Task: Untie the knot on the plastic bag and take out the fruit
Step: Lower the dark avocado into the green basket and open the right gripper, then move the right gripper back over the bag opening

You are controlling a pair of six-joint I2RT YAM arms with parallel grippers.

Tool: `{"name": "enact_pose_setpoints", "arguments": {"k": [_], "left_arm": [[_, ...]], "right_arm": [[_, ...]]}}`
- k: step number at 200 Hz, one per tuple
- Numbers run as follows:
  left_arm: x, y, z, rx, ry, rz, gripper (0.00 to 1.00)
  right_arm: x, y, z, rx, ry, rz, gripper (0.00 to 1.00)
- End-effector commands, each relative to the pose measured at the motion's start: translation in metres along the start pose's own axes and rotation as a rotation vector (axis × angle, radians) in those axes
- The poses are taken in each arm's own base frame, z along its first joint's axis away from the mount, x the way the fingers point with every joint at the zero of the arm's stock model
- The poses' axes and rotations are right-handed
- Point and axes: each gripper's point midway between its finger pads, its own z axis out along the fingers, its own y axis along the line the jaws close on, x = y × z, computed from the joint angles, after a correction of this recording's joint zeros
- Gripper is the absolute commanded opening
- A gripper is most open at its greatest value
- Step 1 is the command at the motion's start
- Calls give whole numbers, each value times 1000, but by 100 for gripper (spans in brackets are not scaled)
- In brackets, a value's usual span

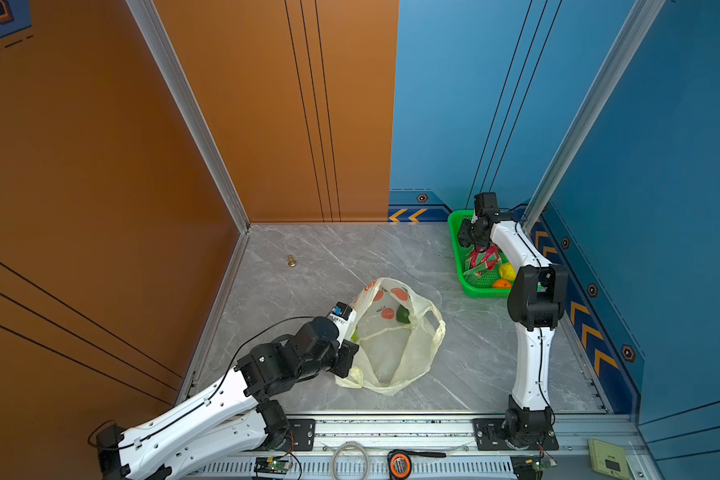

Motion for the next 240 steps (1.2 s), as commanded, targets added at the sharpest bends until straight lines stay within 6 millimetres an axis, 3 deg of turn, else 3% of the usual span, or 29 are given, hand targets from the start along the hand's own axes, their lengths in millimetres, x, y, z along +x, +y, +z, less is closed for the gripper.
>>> {"name": "enact_pose_setpoints", "arguments": {"k": [1, 35, 70, 123, 127, 147, 199, 230, 240], "left_arm": [[-10, -4, -4, 6, -27, 9, 0], [-10, -4, -4, 3, -29, 7, 0], [-10, -4, -4, 2, -33, 6, 0], [-11, -5, -5, 5, -37, 10, 0], [-11, -5, -5, 6, -37, 9, 0], [-11, -5, -6, 7, -37, 15, 0], [-11, -5, -8, 9, -41, 18, 0], [-11, -4, -9, 4, -39, 18, 0], [-10, -4, -9, 4, -39, 19, 0]], "right_arm": [[-7, -8, -7, 42, -10, -17, 53], [-5, -13, -12, 56, 0, -23, 75], [-4, -12, -28, 45, -8, -23, 81], [9, 0, -69, -15, 13, -19, 96], [5, 3, -84, -30, -8, -21, 97], [14, 15, -108, -65, -2, -46, 100], [56, 69, -184, -212, 16, -147, 100], [106, 119, -234, -308, 50, -257, 100], [131, 128, -242, -322, 82, -286, 100]]}}
